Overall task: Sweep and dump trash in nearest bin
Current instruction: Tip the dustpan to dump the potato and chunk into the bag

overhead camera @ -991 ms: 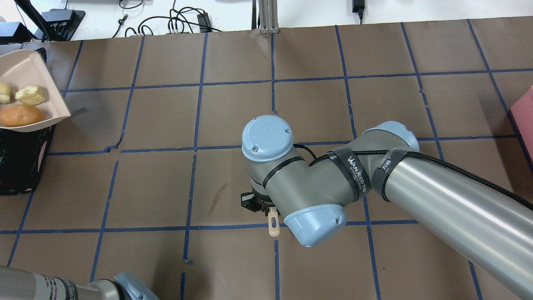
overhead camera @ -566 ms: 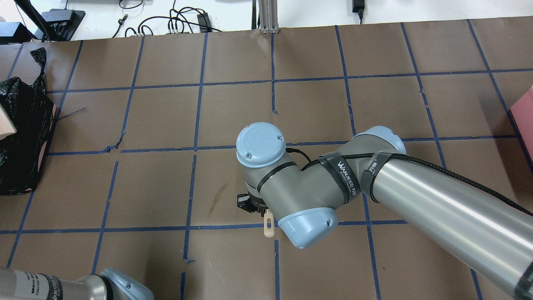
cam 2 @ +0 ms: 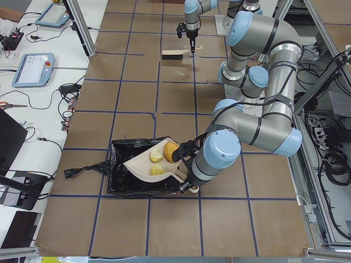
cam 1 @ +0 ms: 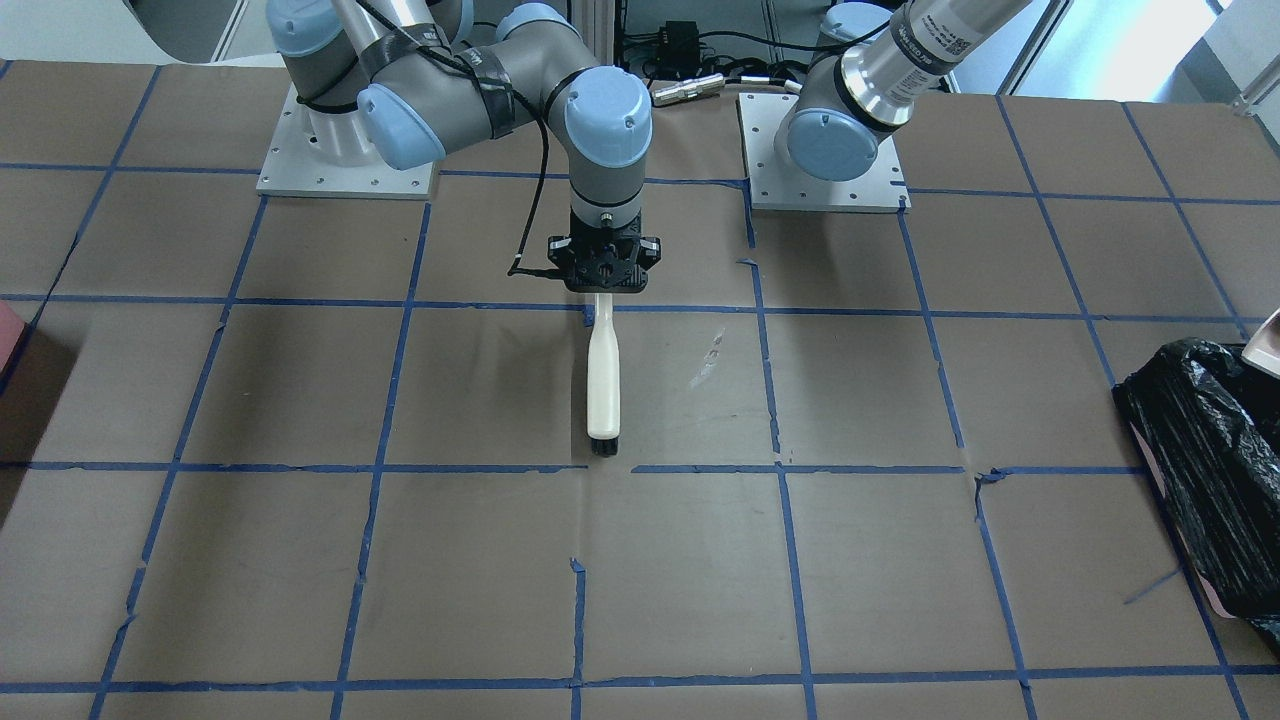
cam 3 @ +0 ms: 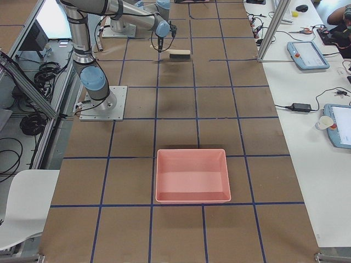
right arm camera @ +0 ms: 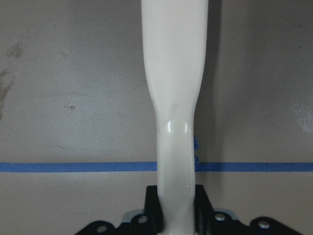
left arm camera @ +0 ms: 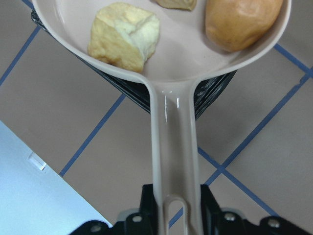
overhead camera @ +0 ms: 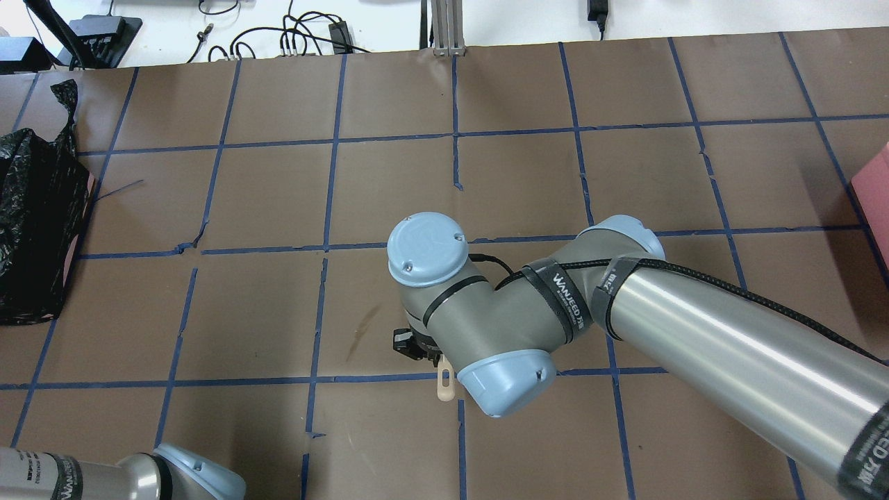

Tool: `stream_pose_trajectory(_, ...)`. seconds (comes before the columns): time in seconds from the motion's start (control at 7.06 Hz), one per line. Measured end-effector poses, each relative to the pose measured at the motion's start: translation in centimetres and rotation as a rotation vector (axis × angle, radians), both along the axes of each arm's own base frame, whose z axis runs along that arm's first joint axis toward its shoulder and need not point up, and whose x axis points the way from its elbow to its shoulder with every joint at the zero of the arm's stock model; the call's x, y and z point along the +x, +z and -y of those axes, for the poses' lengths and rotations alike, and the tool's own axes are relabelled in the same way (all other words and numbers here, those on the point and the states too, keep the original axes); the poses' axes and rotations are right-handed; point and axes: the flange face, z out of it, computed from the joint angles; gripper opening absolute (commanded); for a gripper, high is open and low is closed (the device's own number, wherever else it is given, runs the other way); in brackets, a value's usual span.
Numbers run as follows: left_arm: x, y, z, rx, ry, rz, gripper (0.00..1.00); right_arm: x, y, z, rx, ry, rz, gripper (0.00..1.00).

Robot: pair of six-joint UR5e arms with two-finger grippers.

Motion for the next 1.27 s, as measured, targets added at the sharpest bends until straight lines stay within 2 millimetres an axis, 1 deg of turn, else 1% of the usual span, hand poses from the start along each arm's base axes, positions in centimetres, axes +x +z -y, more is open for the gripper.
stream_pose_trajectory(0.14, -0.7, 0.3, 1.7, 0.02, -0.025, 0.043, 0.04, 0.0, 0.0, 0.0, -0.003, -0.002, -0.004, 0.02)
stream_pose_trajectory(0.28, -2.0, 0.7, 3.8, 0.048, -0.057, 0.092, 0.04, -0.1, -0.1, 0.1, -0.007, -0.002, -0.01, 0.06)
stream_pose_trajectory(0.42, -2.9, 0.6, 5.4, 0.09, -0.079, 0.127, 0.05, -0.1, -0.2, 0.1, -0.007, -0.001, -0.015, 0.35)
stream_pose_trajectory(0.57, -3.0, 0.0, 6.1, 0.125, -0.088, 0.148, 0.05, -0.2, -0.4, 0.1, -0.001, 0.003, -0.021, 0.68)
stream_pose_trajectory(0.71, -2.6, -0.7, 6.5, 0.139, -0.093, 0.165, 0.05, -0.2, -0.7, 0.1, 0.006, 0.006, -0.023, 0.92)
stream_pose_trajectory(0.85, -2.3, -1.1, 6.7, 0.142, -0.096, 0.173, 0.05, -0.2, -1.1, 0.2, 0.015, 0.009, -0.026, 1.0)
stream_pose_trajectory(1.13, -2.1, -1.2, 6.9, 0.143, -0.103, 0.18, 0.05, -0.1, -1.9, 0.5, 0.03, 0.014, -0.034, 1.0)
stream_pose_trajectory(1.27, -2.0, -1.0, 6.9, 0.141, -0.12, 0.194, 0.05, -0.2, -1.7, 0.9, 0.028, 0.01, -0.033, 1.0)
